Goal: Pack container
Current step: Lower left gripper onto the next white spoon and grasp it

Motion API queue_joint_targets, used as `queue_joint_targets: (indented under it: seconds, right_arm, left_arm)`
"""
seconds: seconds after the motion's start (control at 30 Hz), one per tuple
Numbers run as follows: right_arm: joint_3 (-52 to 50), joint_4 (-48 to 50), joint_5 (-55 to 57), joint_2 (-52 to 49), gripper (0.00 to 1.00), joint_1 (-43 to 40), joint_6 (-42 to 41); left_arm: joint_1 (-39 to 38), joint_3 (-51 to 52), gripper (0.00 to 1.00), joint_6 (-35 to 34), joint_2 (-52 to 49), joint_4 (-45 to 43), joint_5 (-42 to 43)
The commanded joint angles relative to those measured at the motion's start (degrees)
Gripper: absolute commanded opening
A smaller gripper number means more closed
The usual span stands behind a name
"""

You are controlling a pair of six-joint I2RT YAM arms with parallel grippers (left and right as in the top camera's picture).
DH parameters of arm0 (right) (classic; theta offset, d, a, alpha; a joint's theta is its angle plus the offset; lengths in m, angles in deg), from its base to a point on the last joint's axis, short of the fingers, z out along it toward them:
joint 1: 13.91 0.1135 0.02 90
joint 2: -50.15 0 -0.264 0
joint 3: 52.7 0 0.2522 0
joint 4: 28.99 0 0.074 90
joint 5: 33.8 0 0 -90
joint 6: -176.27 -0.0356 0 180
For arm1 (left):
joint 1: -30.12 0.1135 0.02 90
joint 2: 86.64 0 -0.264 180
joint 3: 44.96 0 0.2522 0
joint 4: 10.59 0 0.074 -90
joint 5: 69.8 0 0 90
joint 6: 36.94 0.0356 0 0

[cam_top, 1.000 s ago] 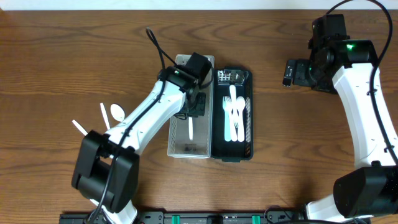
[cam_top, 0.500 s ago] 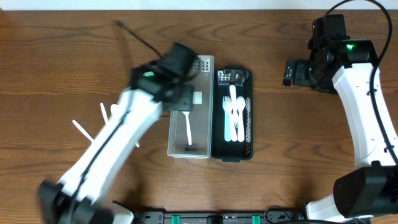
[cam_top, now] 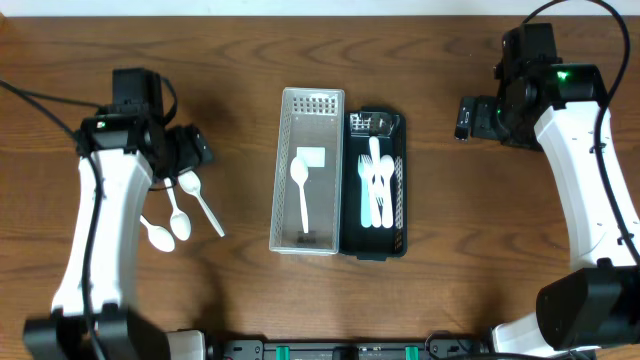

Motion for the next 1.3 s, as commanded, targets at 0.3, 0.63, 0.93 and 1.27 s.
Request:
queue_joint_targets:
  seconds: [0.3,0.63,0.93,1.27]
  right_arm:
    - [-0.2,-0.2,0.0,0.1,0.99,0.0,0.7]
    - [-0.2,-0.1,0.0,0.1,0.99,0.0,0.7]
    - [-0.2,-0.2,0.0,0.1,0.99,0.0,0.7]
    - [-0.2,-0.2,0.0,0.1,0.99,0.0,0.7]
  left_arm:
    - [1.2,4.7,0.98,3.1,-17.1,-6.9,7.6]
    - [1.2,4.7,0.98,4.2,-22.0,-9.0,7.6]
    - [1.2,4.7,0.98,4.5,-24.4,-10.1,8.1]
    - [1.2,5.4,0.86,4.4,-25.5,-10.0,8.1]
